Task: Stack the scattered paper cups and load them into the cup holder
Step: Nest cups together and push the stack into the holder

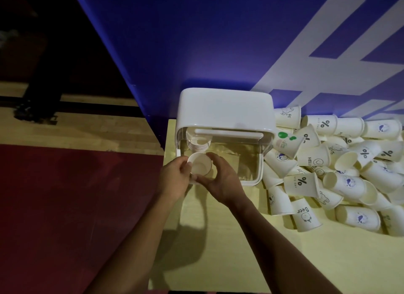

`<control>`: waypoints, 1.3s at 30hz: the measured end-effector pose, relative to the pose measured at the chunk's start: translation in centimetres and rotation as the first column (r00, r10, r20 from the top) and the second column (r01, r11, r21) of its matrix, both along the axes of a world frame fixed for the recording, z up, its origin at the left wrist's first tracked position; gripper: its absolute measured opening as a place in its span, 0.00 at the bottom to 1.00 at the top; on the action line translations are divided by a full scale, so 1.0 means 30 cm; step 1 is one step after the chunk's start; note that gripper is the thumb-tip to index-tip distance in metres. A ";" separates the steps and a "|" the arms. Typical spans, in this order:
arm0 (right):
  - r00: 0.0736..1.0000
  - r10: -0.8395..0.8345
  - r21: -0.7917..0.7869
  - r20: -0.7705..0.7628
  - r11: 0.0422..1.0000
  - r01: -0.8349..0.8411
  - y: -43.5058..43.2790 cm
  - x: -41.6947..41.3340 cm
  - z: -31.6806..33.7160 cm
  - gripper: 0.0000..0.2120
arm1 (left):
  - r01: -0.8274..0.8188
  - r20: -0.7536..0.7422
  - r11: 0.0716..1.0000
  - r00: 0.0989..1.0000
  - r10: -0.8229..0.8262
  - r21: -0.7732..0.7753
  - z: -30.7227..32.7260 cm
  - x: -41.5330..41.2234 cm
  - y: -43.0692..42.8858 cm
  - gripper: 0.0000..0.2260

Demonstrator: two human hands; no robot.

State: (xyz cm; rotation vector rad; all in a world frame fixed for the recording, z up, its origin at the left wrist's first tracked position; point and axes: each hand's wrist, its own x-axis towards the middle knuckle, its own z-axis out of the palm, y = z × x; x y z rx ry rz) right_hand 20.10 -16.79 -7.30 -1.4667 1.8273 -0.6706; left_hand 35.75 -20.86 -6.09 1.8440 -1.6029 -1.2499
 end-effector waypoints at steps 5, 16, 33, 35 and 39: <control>0.999 -0.005 0.060 -0.038 0.998 0.008 -0.003 -0.011 -0.038 0.32 | 0.082 0.080 0.996 0.994 -0.079 -0.028 -0.025 0.009 -0.028 0.13; 1.000 -0.002 0.111 -0.027 0.994 0.005 0.010 -0.023 -0.016 0.39 | 0.095 0.166 0.995 0.982 -0.089 -0.032 -0.007 -0.010 -0.024 0.13; 0.858 -0.514 -0.058 0.010 0.856 0.514 0.526 -0.765 0.357 0.12 | 0.592 0.261 0.738 0.806 -0.532 -0.325 0.391 -0.745 0.127 0.24; 0.844 -0.537 -0.067 0.014 0.841 0.536 0.575 -0.864 0.365 0.12 | 0.708 0.415 0.634 0.701 -0.580 -0.310 0.351 -0.848 0.062 0.32; 0.837 -0.544 -0.052 0.062 0.835 0.547 0.665 -1.094 0.352 0.11 | 0.851 0.686 0.516 0.433 -0.584 -0.099 0.287 -0.974 -0.070 0.36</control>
